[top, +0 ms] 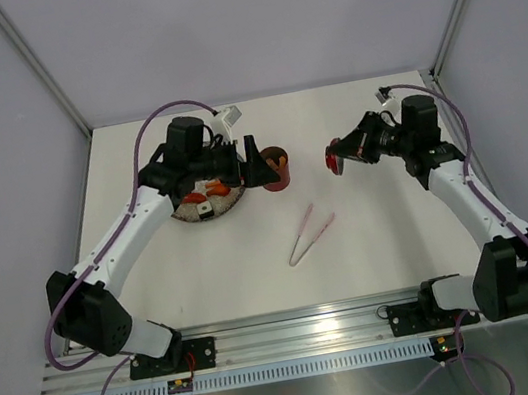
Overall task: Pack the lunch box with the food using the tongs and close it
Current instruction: Pick up the box lid from the center of the board.
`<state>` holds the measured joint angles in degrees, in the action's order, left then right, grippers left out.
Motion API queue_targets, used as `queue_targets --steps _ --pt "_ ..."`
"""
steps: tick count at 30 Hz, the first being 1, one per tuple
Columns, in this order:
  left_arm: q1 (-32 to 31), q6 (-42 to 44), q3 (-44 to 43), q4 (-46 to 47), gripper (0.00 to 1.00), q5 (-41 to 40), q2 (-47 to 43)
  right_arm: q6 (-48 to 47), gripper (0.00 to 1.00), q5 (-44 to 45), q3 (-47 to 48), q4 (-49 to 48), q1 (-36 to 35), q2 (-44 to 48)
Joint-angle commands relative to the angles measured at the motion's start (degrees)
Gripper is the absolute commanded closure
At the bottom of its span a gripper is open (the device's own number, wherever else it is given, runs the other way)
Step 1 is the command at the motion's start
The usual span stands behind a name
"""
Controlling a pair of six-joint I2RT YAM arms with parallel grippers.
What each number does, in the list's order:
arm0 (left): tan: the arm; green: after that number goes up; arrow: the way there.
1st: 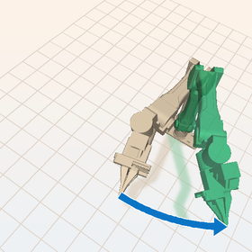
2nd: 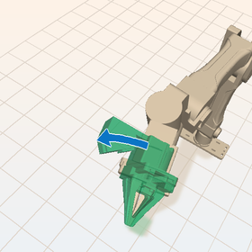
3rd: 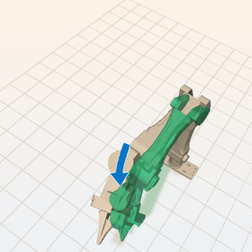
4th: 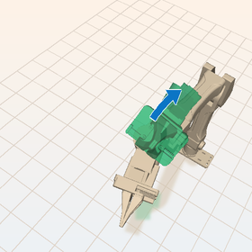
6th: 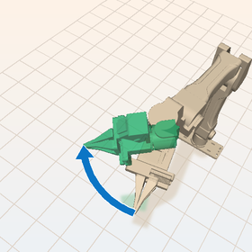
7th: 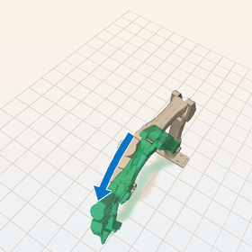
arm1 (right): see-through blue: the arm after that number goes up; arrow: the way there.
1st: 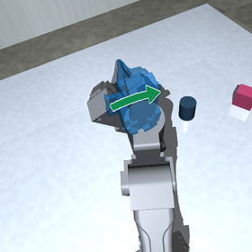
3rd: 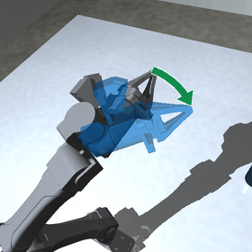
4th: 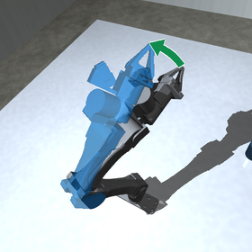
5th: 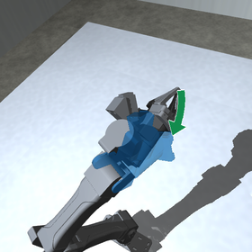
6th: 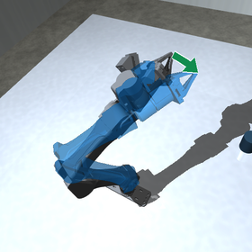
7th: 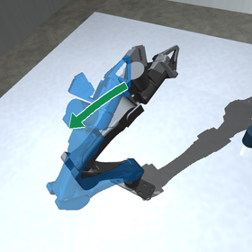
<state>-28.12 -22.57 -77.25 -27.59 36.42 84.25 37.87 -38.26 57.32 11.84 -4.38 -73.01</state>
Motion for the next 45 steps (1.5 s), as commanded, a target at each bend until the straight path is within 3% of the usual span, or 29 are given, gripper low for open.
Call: queue_targets --steps 1,4,11,15,18,23,32,42,45 --pt "0.26 -2.83 2.19 8.69 0.1 4.7 -2.68 15.36 1.0 -16.3 -4.13 -22.16 0.16 0.59" --pt "0.26 -4.06 3.16 10.98 0.09 6.28 -2.86 26.53 1.0 -20.7 -9.31 -44.36 0.08 0.15" --pt "0.43 -8.35 5.62 16.95 0.07 6.56 -4.09 49.21 1.0 -21.95 -14.07 -79.26 0.16 -3.62" --pt "2.8 -15.3 9.57 27.03 0.06 6.73 -5.84 65.26 1.0 -20.02 -15.04 -99.77 0.08 -8.89" --pt "4.29 -19.44 12.74 33.81 0.07 8.05 -7.43 65.24 1.0 -19.92 -15.22 -101.4 -0.01 -10.57" --pt "4.56 -19.79 11.78 34.27 0.06 9.28 -7.87 64.44 1.0 -20.89 -15.48 -101.4 -0.01 -9.34" --pt "3.25 -26.3 6.95 40.78 0.01 14.11 -0.93 64.53 1.0 -22.21 -13.73 -101.4 -0.19 -7.14" --pt "-1.85 -19.8 -4.92 26.21 0.01 14.02 5.93 63.3 1.0 -23.7 -13.55 -100.7 -1.24 -6.79" --pt "-2.38 -18.22 -6.33 22.86 0.01 13.23 6.28 59.53 1.0 -24.23 -13.46 -95.88 -1.86 -5.83"
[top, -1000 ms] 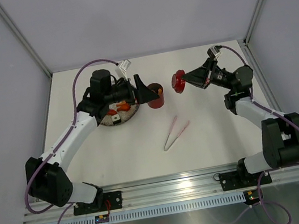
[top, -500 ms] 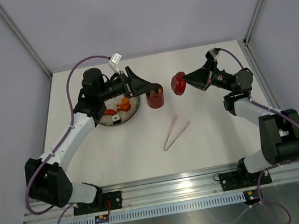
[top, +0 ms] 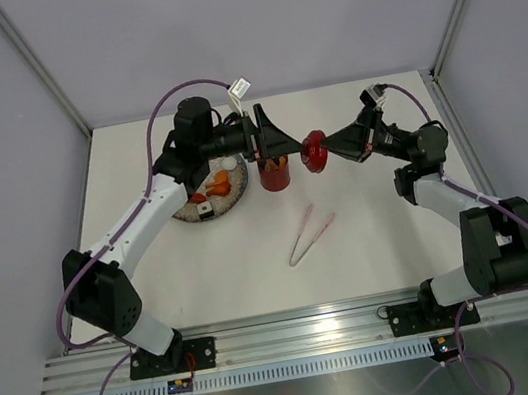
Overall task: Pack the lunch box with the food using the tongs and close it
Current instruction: Pick up the box lid from the center of the board.
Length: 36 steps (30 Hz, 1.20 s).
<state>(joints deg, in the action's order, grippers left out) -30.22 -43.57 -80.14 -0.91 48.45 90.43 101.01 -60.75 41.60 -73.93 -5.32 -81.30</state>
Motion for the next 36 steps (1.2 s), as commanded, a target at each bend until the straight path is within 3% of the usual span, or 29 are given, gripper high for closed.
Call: queue_targets --steps 1,7,10,14,23,36 --pt "-0.45 3.05 -3.62 -4.54 0.01 1.21 0.27 -5.37 1.0 -2.09 2.51 -5.13 -1.44 3.68" --pt "-1.6 7.27 -6.52 -12.36 0.02 -0.46 2.03 -20.66 1.0 -2.27 5.41 16.23 -3.82 9.22" --pt "-1.86 7.1 -6.61 -12.01 0.01 -0.11 2.11 -23.49 1.0 -2.09 6.12 19.61 -4.43 10.02" --pt "-2.39 5.78 -6.17 -10.7 0.02 0.68 1.77 -23.49 1.0 -2.09 6.12 19.53 -4.7 9.67" --pt "-2.39 -1.42 -0.11 3.18 0.05 3.94 -0.61 -23.23 1.0 -2.09 6.12 19.0 -5.14 8.96" --pt "-3.97 -3.98 -0.46 5.92 0.09 3.94 0.27 -23.14 1.0 -2.44 6.38 19.17 -5.14 8.7"
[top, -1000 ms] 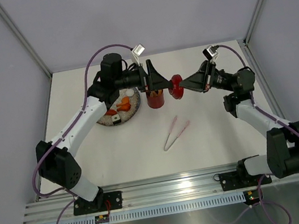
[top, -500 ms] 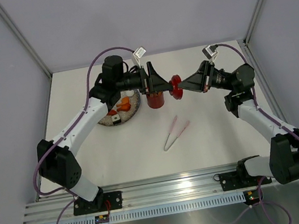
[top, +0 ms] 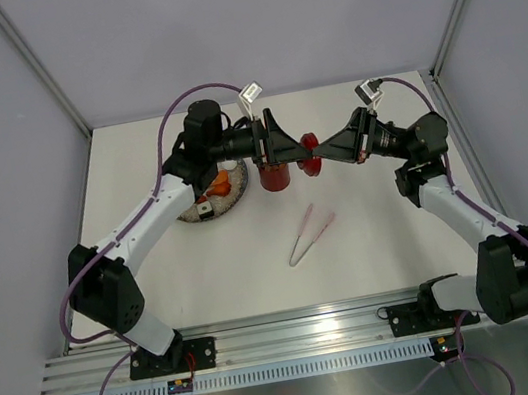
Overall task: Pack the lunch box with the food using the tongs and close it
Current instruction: Pick up the box lid from the center of the board.
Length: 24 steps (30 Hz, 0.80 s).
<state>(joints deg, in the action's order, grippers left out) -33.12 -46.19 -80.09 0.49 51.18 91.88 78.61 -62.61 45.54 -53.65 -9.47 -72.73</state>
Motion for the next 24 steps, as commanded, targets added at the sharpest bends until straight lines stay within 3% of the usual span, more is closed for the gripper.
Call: queue_targets --steps 1,10,13,14,18,24 --pt "-1.15 -1.35 -0.5 4.43 0.11 1.2 -1.17 -0.82 1.0 -0.5 2.45 -1.11 -0.98 0.22" --pt "-1.24 -0.65 -0.85 2.94 0.34 0.59 -0.99 -1.26 1.0 -0.32 2.19 -0.58 -1.07 -0.13" --pt "-1.33 0.05 -0.94 1.71 0.52 0.15 -1.0 -1.44 1.0 -0.32 2.01 -0.32 -1.07 -0.22" --pt "-1.24 0.31 -1.03 1.44 0.66 0.06 -1.08 -1.53 1.0 -0.23 1.92 -0.23 -1.07 -0.31" --pt "-1.24 2.24 -1.9 -0.4 0.96 -0.64 -0.91 -2.66 1.0 -0.14 2.01 1.17 -1.07 -0.31" --pt "-1.24 3.04 -2.0 -2.86 1.0 -0.73 -1.0 -4.16 1.0 0.21 2.18 3.64 -1.07 0.22"
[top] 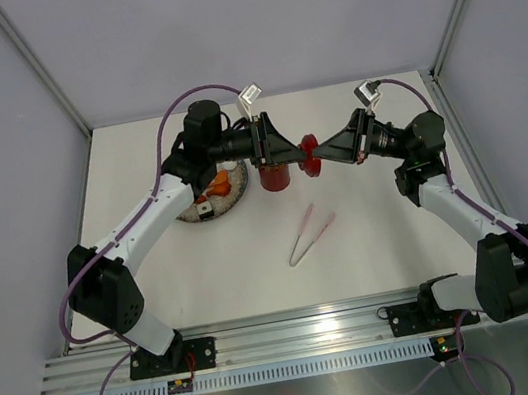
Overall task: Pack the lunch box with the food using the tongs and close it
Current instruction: Pick up the box lid from the center of the board.
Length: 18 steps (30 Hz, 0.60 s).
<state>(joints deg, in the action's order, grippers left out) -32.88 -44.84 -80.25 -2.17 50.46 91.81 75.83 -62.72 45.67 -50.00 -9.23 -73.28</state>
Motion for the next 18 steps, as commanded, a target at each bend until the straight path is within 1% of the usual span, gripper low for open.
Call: queue_targets --steps 1,4,7,8,9,11,12,13,14,16,17,18 --pt "-1.57 1.69 -1.84 -0.2 1.0 -0.01 -1.02 -1.39 1.0 0.23 2.05 -0.01 -1.23 0.77" --pt "-1.57 1.95 -1.84 -0.2 1.0 -0.1 -1.02 -2.09 1.0 0.32 2.23 0.95 -1.31 1.03" --pt "-1.39 2.83 -1.84 -1.25 1.0 -0.27 -1.28 -4.28 0.89 0.4 2.67 4.28 -1.31 1.47" --pt "-1.39 3.26 -2.1 -1.86 1.0 -0.45 -1.37 -5.07 0.84 0.58 3.02 6.9 -1.31 1.9" --pt "-1.39 4.49 -2.37 -2.56 1.0 -1.06 -1.46 -5.86 0.68 0.75 3.28 8.24 -1.31 2.26" --pt "-1.48 5.98 -3.42 -5.99 1.0 -2.2 -1.46 -8.41 0.51 1.19 3.98 12.44 -1.23 3.14" --pt "-1.39 7.82 -4.03 -7.48 1.0 -3.6 -1.28 -10.6 0.38 1.46 4.42 14.3 -1.31 3.49" --pt "-1.39 8.71 -4.56 -10.71 1.0 -4.31 -1.28 -11.66 0.34 1.63 4.86 16.14 -1.31 3.84" --pt "-1.39 9.59 -5.09 -12.31 1.0 -5.18 -1.2 -12.98 0.3 1.81 6.0 20.68 -1.23 4.54" --pt "-1.39 11.96 -6.85 -16.95 1.0 -7.56 -0.5 -18.42 0.22 2.86 7.67 26.68 -1.14 6.03" --pt "-1.31 12.58 -7.37 -18.46 1.0 -8.44 -0.4 -20.79 0.2 3.47 9.59 33.75 -0.96 6.74" --pt "-1.31 13.8 -8.34 -21.0 1.0 -9.92 -0.06 -25.69 0.19 5.22 10.83 37.91 -0.87 7.18"
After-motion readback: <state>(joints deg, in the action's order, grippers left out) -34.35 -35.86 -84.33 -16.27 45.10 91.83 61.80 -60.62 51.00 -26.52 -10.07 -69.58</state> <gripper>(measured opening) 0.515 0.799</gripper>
